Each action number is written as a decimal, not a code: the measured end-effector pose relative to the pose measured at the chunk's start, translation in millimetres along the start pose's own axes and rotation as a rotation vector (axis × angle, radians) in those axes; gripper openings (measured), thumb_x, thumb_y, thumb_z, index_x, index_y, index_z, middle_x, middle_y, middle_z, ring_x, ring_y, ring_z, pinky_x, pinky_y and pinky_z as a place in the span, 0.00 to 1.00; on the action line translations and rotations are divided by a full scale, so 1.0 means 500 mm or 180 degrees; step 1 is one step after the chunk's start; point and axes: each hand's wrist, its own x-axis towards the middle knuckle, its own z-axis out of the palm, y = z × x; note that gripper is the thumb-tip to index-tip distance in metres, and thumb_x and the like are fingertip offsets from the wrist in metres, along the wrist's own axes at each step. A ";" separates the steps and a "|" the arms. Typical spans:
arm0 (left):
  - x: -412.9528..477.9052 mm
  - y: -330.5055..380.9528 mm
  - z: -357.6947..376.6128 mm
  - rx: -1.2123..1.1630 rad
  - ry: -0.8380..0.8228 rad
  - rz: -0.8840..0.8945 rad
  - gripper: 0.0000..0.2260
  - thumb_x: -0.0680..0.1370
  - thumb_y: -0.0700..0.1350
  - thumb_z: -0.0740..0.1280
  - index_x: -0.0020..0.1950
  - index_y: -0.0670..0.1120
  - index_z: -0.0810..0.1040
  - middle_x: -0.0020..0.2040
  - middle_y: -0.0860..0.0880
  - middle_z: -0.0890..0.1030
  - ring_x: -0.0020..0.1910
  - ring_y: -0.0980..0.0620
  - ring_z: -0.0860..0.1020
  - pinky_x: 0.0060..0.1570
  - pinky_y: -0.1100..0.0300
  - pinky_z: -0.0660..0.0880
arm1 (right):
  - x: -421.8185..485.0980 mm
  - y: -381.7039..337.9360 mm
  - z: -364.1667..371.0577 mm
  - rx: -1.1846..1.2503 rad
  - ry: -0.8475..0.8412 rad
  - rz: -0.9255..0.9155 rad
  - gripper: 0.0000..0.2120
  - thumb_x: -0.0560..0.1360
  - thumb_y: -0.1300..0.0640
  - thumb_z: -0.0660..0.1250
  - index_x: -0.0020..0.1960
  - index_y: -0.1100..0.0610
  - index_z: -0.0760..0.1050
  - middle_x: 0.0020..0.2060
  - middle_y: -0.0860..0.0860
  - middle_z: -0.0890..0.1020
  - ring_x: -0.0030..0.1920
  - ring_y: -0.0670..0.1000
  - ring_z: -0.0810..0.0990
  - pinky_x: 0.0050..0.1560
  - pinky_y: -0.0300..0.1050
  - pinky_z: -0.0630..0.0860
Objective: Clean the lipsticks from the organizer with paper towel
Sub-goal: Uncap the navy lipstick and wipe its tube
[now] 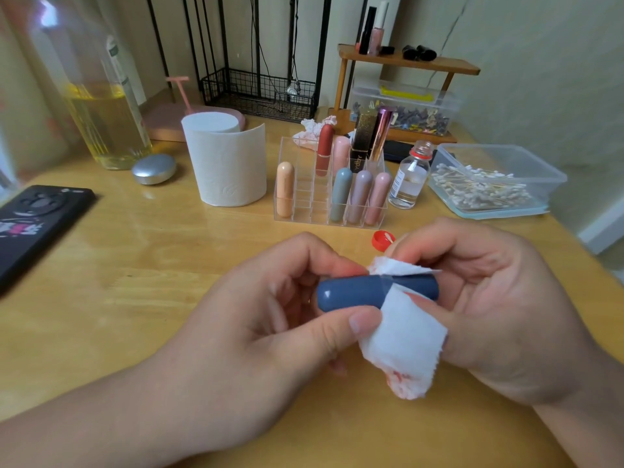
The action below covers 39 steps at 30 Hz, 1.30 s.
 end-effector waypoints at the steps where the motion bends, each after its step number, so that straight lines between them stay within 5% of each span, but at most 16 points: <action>1: 0.001 0.002 -0.003 0.0093 -0.0002 -0.0013 0.07 0.72 0.47 0.73 0.48 0.47 0.80 0.41 0.45 0.83 0.33 0.50 0.81 0.34 0.58 0.79 | -0.001 0.000 0.001 -0.0055 -0.0009 -0.0047 0.07 0.64 0.65 0.73 0.42 0.61 0.78 0.38 0.62 0.80 0.35 0.54 0.81 0.36 0.45 0.79; 5: 0.005 -0.001 -0.012 0.0590 -0.0228 -0.0184 0.13 0.76 0.58 0.66 0.41 0.49 0.78 0.29 0.50 0.77 0.27 0.49 0.76 0.30 0.54 0.76 | -0.006 0.001 -0.003 -0.0242 0.0007 -0.0134 0.09 0.63 0.65 0.74 0.43 0.59 0.79 0.37 0.61 0.80 0.30 0.57 0.79 0.32 0.48 0.76; 8: 0.008 -0.003 -0.016 0.0875 -0.0223 -0.0172 0.17 0.77 0.62 0.61 0.39 0.52 0.77 0.28 0.53 0.71 0.28 0.54 0.70 0.29 0.58 0.71 | -0.001 0.000 -0.007 -0.0299 -0.0080 -0.0234 0.11 0.66 0.57 0.79 0.46 0.54 0.82 0.41 0.55 0.83 0.36 0.55 0.82 0.37 0.45 0.79; 13: 0.037 0.004 -0.041 0.0618 0.0747 0.0291 0.19 0.81 0.57 0.59 0.36 0.49 0.75 0.28 0.47 0.70 0.26 0.51 0.67 0.26 0.59 0.65 | 0.014 -0.011 -0.016 -0.0136 0.0486 -0.0398 0.08 0.64 0.57 0.76 0.42 0.52 0.84 0.38 0.47 0.86 0.37 0.45 0.85 0.37 0.36 0.80; 17: 0.063 -0.010 -0.069 0.0248 0.1301 0.0094 0.18 0.81 0.58 0.61 0.42 0.44 0.77 0.32 0.45 0.71 0.29 0.47 0.66 0.26 0.59 0.63 | 0.012 0.007 -0.011 -0.1579 0.0583 0.0122 0.10 0.69 0.69 0.75 0.39 0.55 0.82 0.30 0.55 0.81 0.24 0.52 0.78 0.24 0.41 0.74; 23: 0.076 -0.040 -0.096 0.0868 0.1426 -0.0283 0.18 0.80 0.61 0.61 0.47 0.47 0.80 0.43 0.52 0.84 0.41 0.52 0.77 0.44 0.49 0.72 | 0.019 0.046 0.026 -0.2831 -0.0458 0.0856 0.11 0.71 0.53 0.75 0.52 0.46 0.79 0.40 0.38 0.77 0.40 0.44 0.78 0.46 0.39 0.75; 26: 0.083 -0.046 -0.100 0.0733 0.1248 -0.0650 0.17 0.81 0.59 0.61 0.51 0.48 0.81 0.49 0.52 0.85 0.48 0.51 0.80 0.44 0.49 0.75 | 0.020 0.041 0.031 -0.2685 -0.0460 0.1097 0.18 0.68 0.50 0.77 0.57 0.43 0.78 0.46 0.38 0.77 0.38 0.44 0.79 0.46 0.40 0.76; 30: 0.085 -0.039 -0.092 0.0447 0.1025 -0.0801 0.16 0.81 0.56 0.62 0.53 0.44 0.80 0.52 0.51 0.84 0.48 0.48 0.80 0.36 0.54 0.77 | 0.017 0.036 0.027 -0.2209 -0.0368 0.1290 0.15 0.70 0.61 0.75 0.52 0.44 0.79 0.42 0.48 0.81 0.33 0.42 0.77 0.40 0.37 0.73; 34: 0.083 -0.038 -0.086 0.0244 0.0764 -0.0792 0.18 0.76 0.57 0.62 0.52 0.44 0.79 0.53 0.51 0.84 0.54 0.44 0.79 0.35 0.50 0.80 | 0.020 0.041 0.023 -0.2062 -0.0252 0.1426 0.13 0.72 0.65 0.73 0.48 0.48 0.79 0.39 0.54 0.82 0.34 0.39 0.77 0.39 0.32 0.72; 39: 0.085 -0.036 -0.082 0.0008 0.0606 -0.0834 0.19 0.74 0.56 0.63 0.52 0.41 0.77 0.50 0.42 0.83 0.44 0.47 0.79 0.41 0.45 0.82 | 0.025 0.045 0.019 -0.1624 -0.0029 0.1567 0.08 0.72 0.66 0.74 0.45 0.55 0.79 0.35 0.57 0.82 0.29 0.44 0.77 0.32 0.35 0.74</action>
